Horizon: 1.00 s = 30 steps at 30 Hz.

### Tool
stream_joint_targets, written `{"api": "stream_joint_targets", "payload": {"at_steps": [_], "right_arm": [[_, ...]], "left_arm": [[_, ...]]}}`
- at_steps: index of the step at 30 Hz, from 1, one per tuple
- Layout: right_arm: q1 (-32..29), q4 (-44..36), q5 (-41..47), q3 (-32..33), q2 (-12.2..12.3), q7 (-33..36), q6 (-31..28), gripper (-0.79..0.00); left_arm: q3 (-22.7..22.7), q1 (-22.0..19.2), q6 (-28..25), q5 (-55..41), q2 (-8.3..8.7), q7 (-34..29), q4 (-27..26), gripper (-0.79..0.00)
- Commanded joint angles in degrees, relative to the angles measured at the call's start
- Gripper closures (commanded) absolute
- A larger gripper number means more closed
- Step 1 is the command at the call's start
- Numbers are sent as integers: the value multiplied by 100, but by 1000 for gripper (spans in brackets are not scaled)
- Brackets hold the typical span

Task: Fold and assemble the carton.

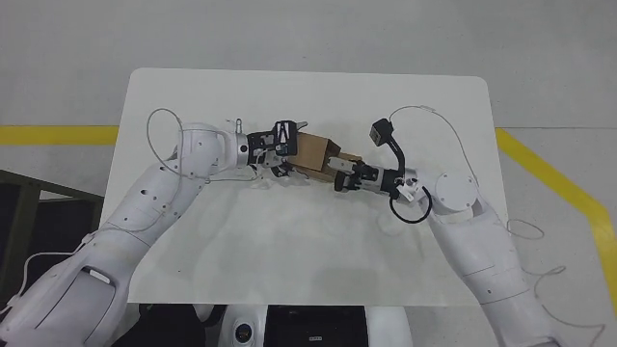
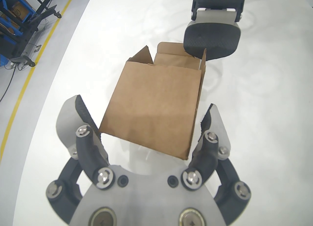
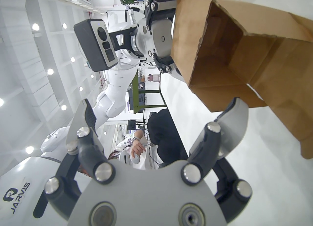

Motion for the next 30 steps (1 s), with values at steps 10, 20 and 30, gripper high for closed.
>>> {"api": "stream_joint_targets", "payload": {"at_steps": [10, 20, 30], "right_arm": [[385, 565, 360, -272, -92, -51, -280, -785], [913, 1349, 785, -706, -272, -18, -491, -785], [1277, 1934, 1056, -1004, -426, 157, -739, -785]], "left_arm": [[23, -9, -123, 140, -7, 31, -55, -785], [-22, 52, -208, 237, 21, -23, -187, -785], [-83, 97, -531, 210, 61, 30, -236, -785]]}}
